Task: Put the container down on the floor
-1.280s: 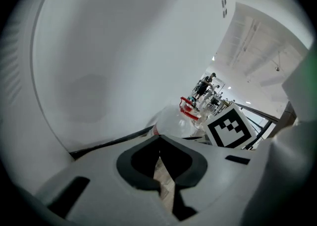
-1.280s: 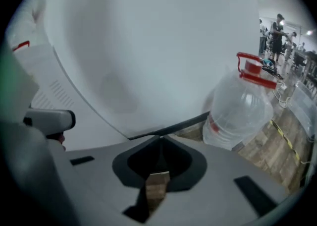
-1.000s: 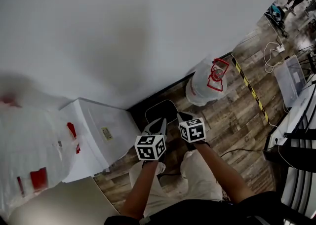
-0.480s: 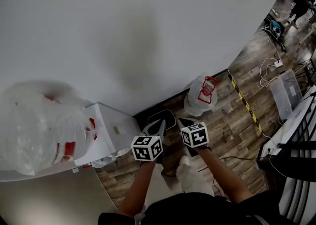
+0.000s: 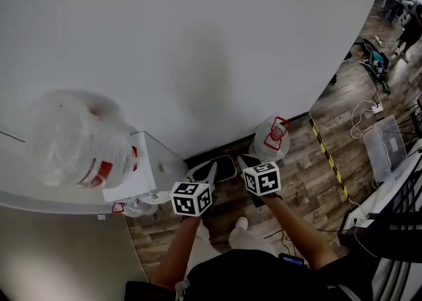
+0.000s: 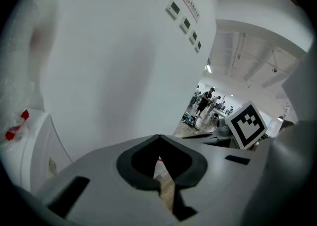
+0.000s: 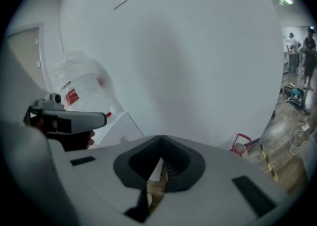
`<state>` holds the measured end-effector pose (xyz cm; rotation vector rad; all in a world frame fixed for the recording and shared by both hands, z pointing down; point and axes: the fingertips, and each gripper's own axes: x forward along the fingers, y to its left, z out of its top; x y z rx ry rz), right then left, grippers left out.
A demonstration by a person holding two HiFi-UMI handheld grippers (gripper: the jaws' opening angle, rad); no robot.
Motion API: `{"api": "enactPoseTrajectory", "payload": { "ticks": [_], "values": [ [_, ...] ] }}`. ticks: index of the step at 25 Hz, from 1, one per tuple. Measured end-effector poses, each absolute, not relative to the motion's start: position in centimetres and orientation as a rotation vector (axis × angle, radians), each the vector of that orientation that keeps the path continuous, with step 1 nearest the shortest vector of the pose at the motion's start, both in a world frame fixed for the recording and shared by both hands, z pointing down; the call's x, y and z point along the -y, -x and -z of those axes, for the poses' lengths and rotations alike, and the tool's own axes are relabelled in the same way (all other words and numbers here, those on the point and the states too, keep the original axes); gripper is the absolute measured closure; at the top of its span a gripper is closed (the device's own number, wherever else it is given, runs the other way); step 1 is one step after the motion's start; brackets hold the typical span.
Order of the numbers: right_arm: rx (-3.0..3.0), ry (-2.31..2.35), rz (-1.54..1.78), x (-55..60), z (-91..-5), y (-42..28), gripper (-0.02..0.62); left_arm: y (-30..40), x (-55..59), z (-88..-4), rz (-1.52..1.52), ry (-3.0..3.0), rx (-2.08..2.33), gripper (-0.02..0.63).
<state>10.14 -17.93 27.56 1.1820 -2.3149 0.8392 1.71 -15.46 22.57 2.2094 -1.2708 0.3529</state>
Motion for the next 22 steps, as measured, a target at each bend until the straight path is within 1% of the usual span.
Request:
{"api": "enactPoseTrajectory", "payload": {
  "ticks": [9,15,22],
  "values": [
    [2.418,-1.216,-0.839,16.5,-21.9,-9.8,0.566,-1.0,12.3,-19.7,-0.334,-2.224,1.3,0.592],
    [2.498,-1.283,-0.753,14.8,-17.9,-8.3,0.566,1.9,10.2,-17.7,-0.289,-2.232,1.35,0.592],
    [2.562,-1.311,-0.717,10.0,-15.1,-5.5,0.566,5.6,6.2,-15.7,-0.224,-2.258,1.4,0.592]
  ]
}}
